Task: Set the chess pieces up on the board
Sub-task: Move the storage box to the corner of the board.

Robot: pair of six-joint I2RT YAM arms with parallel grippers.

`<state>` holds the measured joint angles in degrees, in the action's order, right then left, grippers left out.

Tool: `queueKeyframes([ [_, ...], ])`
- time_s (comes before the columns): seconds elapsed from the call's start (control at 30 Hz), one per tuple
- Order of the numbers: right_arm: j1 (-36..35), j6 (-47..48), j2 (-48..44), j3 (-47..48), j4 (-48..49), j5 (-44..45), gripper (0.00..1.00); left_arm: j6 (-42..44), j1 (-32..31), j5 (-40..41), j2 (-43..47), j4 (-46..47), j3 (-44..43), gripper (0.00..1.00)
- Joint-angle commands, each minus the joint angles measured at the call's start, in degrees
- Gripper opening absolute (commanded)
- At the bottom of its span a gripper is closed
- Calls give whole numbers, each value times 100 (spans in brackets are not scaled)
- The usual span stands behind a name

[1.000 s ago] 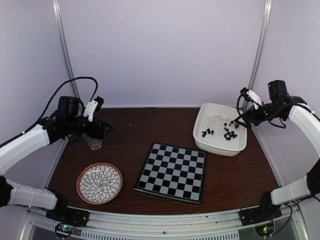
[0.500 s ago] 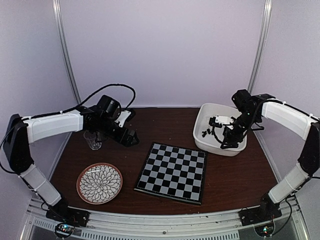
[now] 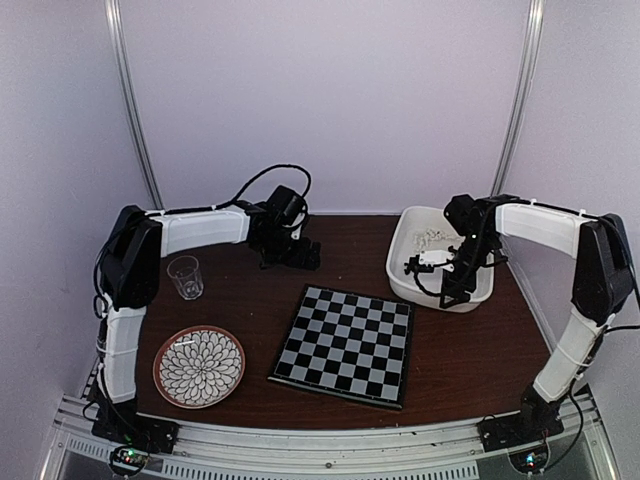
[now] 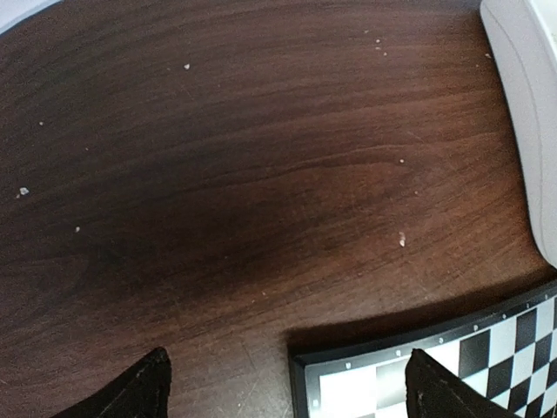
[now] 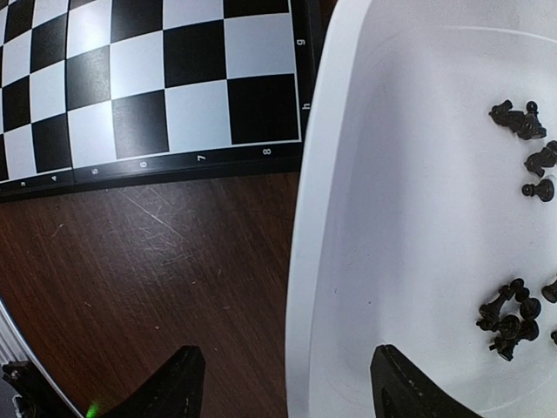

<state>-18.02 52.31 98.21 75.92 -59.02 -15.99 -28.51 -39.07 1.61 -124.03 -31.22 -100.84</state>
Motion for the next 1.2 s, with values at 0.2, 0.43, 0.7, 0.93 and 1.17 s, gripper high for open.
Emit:
queueKeyframes([
  [0.2,-9,307,297,45,-140,452,63,-77,-39,-149,-1029,-348,-1277,93],
  [0.43,193,603,34,-239,-430,731,57,61,-39,-86,-1043,-444,-1279,93],
  [0.7,639,880,-428,-757,-677,833,56,212,-39,54,-890,-446,-1098,93],
  [0.93,1134,1133,-737,-1287,-732,1042,56,251,-39,85,-847,-437,-1043,93],
  [1.17,1708,1561,-1146,-1812,-676,1343,56,303,-39,-159,-874,-235,-1013,93],
])
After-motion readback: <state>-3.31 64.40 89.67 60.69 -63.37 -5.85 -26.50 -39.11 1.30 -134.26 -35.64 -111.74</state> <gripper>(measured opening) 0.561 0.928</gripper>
